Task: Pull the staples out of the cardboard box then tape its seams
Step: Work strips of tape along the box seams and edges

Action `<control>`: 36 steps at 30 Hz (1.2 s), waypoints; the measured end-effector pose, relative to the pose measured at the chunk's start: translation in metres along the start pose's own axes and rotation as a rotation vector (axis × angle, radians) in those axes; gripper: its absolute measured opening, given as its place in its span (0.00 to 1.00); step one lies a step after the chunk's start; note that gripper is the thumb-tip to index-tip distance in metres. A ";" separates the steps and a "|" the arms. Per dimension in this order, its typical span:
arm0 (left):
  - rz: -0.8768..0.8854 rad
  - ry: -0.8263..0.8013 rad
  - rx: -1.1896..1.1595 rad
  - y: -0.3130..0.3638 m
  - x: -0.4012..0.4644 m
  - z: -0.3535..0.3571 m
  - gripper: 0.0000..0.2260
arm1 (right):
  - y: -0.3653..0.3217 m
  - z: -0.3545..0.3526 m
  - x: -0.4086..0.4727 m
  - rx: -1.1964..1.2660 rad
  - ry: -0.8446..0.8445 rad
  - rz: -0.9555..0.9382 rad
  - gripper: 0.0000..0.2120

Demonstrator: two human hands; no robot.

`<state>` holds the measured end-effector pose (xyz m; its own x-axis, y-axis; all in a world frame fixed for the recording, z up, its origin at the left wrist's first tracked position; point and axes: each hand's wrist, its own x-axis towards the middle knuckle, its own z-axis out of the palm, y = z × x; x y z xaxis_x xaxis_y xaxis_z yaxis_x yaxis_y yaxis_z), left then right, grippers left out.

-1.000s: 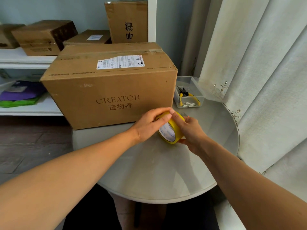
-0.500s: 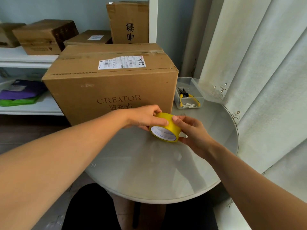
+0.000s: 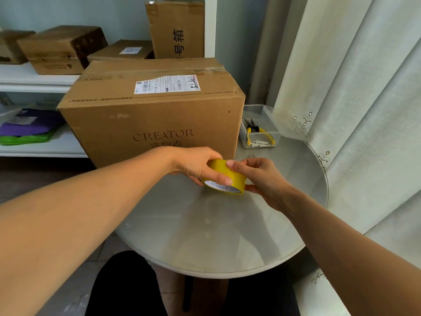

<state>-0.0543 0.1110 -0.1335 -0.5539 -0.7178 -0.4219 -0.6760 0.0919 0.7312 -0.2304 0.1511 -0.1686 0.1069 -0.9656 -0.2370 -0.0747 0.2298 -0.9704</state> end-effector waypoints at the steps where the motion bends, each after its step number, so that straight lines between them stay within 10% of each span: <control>1: -0.003 -0.005 -0.013 -0.001 0.000 0.000 0.11 | -0.001 0.000 0.000 -0.008 -0.005 -0.003 0.13; 36: -0.079 -0.081 -0.054 0.002 -0.002 -0.003 0.07 | -0.007 0.001 0.003 0.012 0.011 -0.008 0.08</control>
<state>-0.0529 0.1101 -0.1300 -0.5392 -0.6629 -0.5195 -0.6930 -0.0013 0.7209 -0.2283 0.1471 -0.1624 0.0966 -0.9686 -0.2291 -0.0624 0.2238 -0.9726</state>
